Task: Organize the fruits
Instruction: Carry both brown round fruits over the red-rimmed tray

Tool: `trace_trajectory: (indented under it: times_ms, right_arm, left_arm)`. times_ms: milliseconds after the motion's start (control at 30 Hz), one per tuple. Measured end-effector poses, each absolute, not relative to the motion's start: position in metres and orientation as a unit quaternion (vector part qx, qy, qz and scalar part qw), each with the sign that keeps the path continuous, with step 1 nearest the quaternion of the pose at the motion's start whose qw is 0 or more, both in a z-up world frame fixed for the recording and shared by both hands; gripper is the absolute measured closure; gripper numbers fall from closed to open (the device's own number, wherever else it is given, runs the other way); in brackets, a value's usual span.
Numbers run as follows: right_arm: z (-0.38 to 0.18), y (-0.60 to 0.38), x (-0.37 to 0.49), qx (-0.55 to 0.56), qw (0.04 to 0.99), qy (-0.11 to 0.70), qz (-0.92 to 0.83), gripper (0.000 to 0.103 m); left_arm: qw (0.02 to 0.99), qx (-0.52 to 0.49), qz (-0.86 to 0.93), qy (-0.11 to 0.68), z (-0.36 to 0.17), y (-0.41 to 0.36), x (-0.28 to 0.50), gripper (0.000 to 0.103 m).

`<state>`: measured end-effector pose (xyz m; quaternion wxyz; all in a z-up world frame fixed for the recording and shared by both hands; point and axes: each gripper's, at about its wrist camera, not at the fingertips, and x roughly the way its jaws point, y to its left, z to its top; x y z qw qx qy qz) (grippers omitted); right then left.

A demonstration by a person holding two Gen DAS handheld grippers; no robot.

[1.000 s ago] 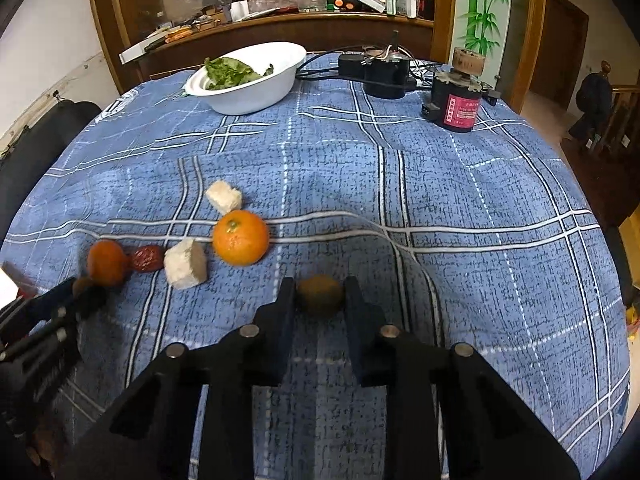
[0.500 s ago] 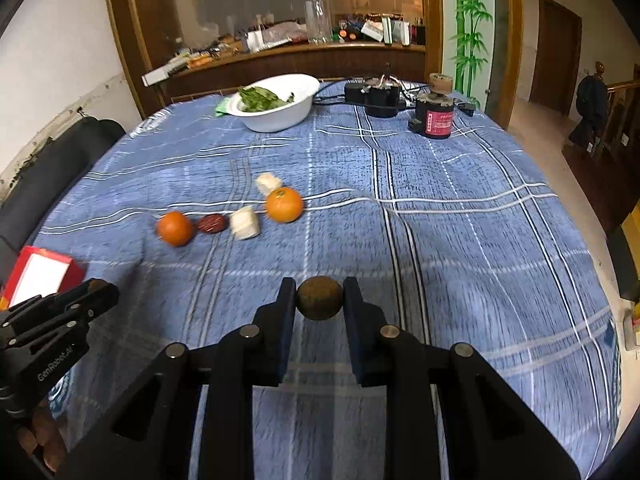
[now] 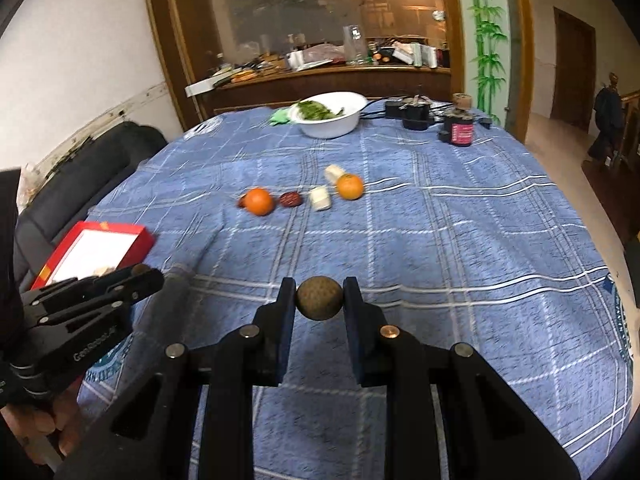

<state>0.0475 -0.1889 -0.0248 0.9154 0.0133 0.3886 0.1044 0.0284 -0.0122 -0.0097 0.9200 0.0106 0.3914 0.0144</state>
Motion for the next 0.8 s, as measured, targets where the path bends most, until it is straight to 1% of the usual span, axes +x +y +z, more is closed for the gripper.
trace_trajectory:
  times_ms: [367, 800]
  right_arm:
    - [-0.025, -0.158, 0.028, 0.001, 0.913, 0.386, 0.135, 0.078]
    - [-0.016, -0.143, 0.012, -0.006, 0.915, 0.375, 0.15, 0.078]
  left_arm:
    - [0.922, 0.005, 0.03, 0.385, -0.007, 0.0, 0.012, 0.082]
    - [0.925, -0.006, 0.029, 0.38, -0.005, 0.008, -0.006, 0.082]
